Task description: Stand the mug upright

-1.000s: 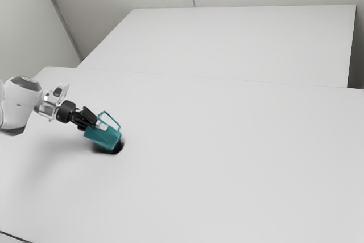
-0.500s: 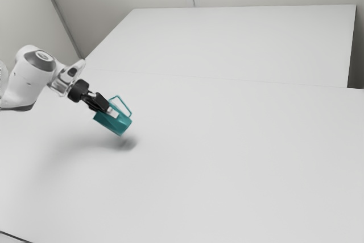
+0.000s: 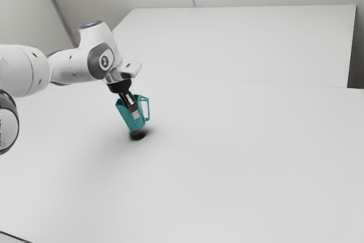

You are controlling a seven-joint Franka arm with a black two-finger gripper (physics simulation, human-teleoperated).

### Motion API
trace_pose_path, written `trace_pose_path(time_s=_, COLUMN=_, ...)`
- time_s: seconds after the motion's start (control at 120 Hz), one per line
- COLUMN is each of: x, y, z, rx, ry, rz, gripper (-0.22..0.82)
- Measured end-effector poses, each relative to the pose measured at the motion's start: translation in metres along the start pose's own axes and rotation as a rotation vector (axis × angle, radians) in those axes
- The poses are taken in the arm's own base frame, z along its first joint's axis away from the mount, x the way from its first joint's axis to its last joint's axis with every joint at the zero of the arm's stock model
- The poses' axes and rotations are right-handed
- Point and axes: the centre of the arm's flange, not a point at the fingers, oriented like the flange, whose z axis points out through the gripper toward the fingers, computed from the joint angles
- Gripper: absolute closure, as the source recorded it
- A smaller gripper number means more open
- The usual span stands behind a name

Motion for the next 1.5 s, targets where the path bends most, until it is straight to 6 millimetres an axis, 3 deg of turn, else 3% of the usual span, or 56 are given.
trace_pose_path(time_s=0.308, x=0.041, y=0.015, z=0.018, rx=0.188, ry=0.028, rz=0.002, gripper=0.79)
trace_pose_path(time_s=0.625, x=0.049, y=0.008, z=0.048, rx=0.214, ry=0.054, rz=-0.093, gripper=0.79)
trace_pose_path(time_s=0.767, x=0.05, y=0.007, z=0.05, rx=0.218, ry=0.062, rz=-0.127, gripper=0.79)
trace_pose_path(time_s=0.992, x=0.051, y=0.007, z=0.044, rx=0.227, ry=0.074, rz=-0.155, gripper=0.32)
trace_pose_path(time_s=1.2, x=0.049, y=0.009, z=0.013, rx=0.244, ry=0.1, rz=-0.176, gripper=0.12)
trace_pose_path(time_s=1.425, x=0.034, y=0.03, z=-0.076, rx=0.264, ry=0.155, rz=-0.199, gripper=0.04)
trace_pose_path(time_s=1.5, x=0.024, y=0.035, z=-0.096, rx=0.255, ry=0.147, rz=-0.213, gripper=0.03)
